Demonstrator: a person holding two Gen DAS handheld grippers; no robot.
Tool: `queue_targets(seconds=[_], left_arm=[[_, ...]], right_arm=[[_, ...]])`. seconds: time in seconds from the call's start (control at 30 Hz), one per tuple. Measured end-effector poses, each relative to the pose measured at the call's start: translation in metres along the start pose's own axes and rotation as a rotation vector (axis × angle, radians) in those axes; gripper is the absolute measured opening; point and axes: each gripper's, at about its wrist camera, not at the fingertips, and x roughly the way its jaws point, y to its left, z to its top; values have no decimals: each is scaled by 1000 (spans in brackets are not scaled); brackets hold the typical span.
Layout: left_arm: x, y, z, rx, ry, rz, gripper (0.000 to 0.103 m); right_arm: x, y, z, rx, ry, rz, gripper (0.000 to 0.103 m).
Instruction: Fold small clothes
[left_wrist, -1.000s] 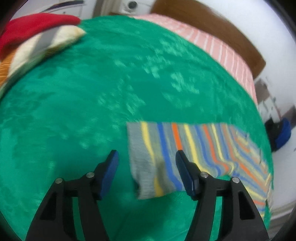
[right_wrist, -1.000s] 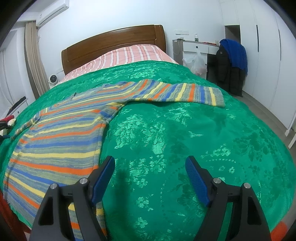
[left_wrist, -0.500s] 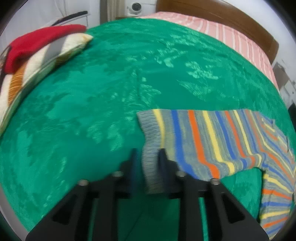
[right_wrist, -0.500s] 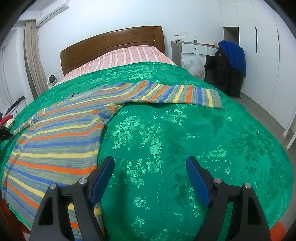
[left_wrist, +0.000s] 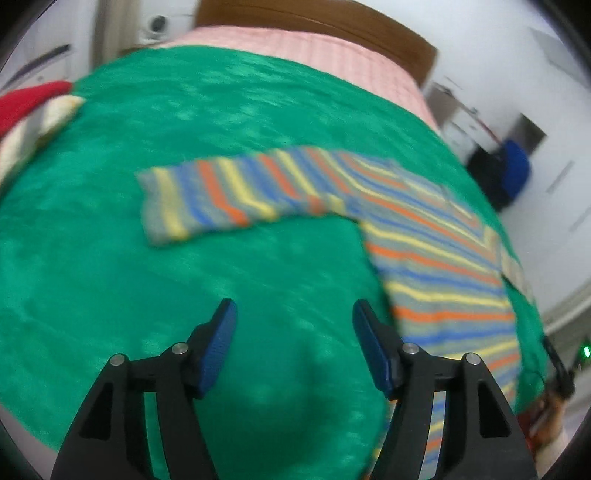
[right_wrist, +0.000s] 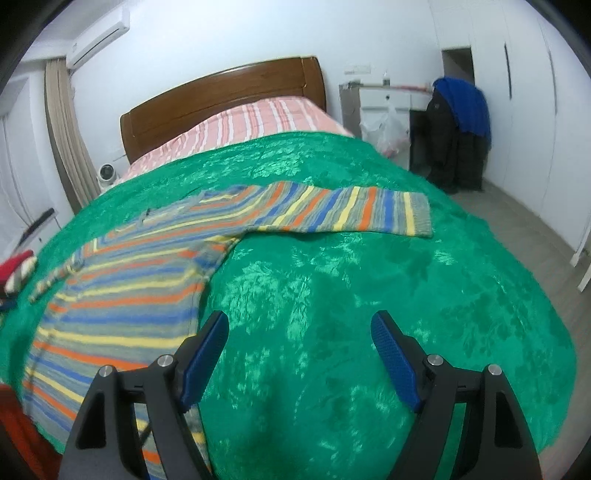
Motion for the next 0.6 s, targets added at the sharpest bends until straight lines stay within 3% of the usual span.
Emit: queue_targets(seconds=[0.13, 0.23, 0.3, 0.33, 0.4, 0.5, 0.6], left_arm=[[37, -23, 5, -7, 44, -64, 62], [60, -45, 3, 23, 114, -130, 43], [71, -66, -3, 76, 156, -149, 39], [75, -74, -6, 102, 167, -141, 34], [79, -91, -16, 152, 183, -122, 5], [75, -107, -24, 240, 155, -13, 3], [72, -103, -29, 227, 154, 2, 3]], right_arm=[[17, -3, 19, 29, 70, 85, 79], [28, -1, 23, 67, 118, 164, 79], [37, 5, 25, 82, 156, 218, 79], [40, 9, 24, 84, 173, 243, 79], [48, 17, 22, 77, 206, 273, 79], [60, 29, 23, 57, 230, 284, 78], [72, 42, 27, 42, 265, 318, 72]])
